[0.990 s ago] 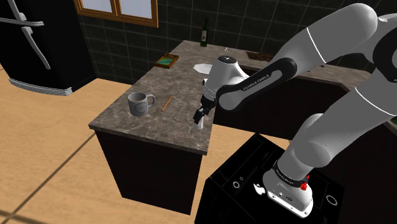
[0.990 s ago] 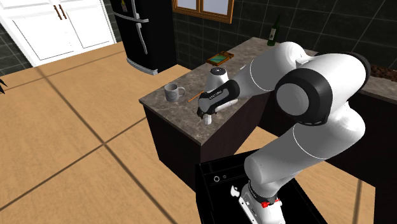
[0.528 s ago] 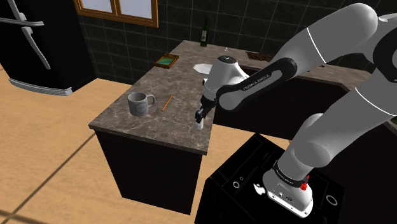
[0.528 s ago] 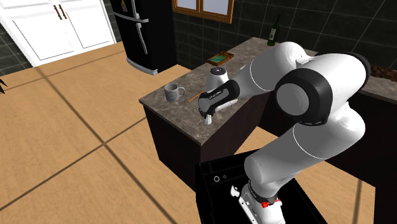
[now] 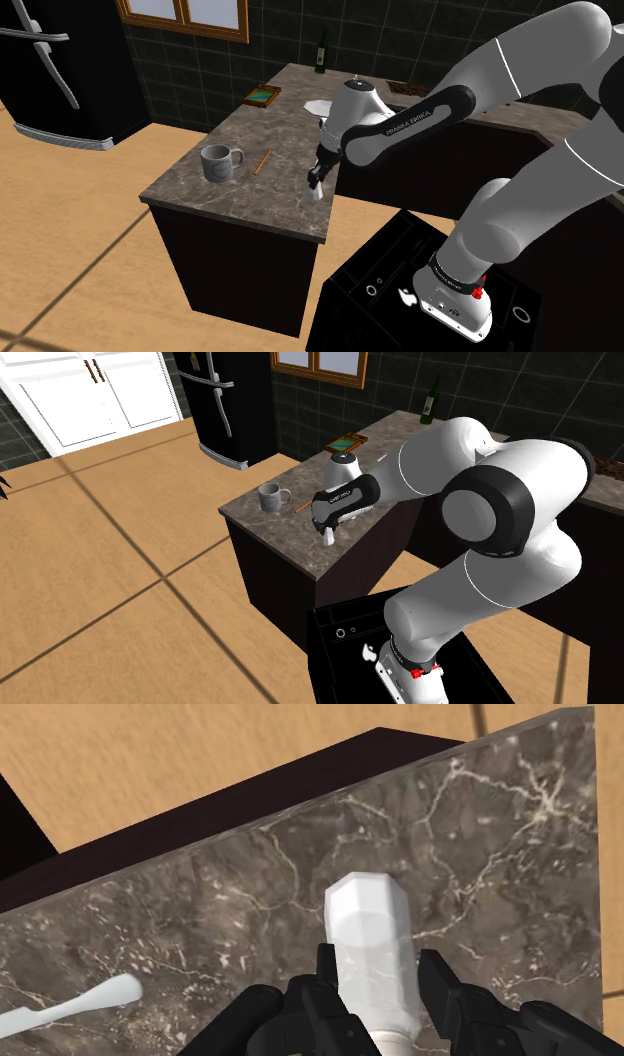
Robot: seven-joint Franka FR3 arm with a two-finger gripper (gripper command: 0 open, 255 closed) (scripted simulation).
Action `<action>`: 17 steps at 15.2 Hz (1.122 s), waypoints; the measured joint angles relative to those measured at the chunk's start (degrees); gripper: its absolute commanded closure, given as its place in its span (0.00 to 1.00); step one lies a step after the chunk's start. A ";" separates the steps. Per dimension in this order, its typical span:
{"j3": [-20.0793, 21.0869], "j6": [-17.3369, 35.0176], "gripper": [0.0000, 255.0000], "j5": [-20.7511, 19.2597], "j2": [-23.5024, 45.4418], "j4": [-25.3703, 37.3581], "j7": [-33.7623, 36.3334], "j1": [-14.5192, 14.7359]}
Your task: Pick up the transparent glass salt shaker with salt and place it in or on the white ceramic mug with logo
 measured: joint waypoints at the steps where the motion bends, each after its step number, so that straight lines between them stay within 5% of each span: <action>1: -0.26 -1.13 1.00 0.16 -0.74 0.42 -0.36 0.02; 17: -1.23 -15.66 1.00 1.10 -8.08 7.63 -1.27 0.67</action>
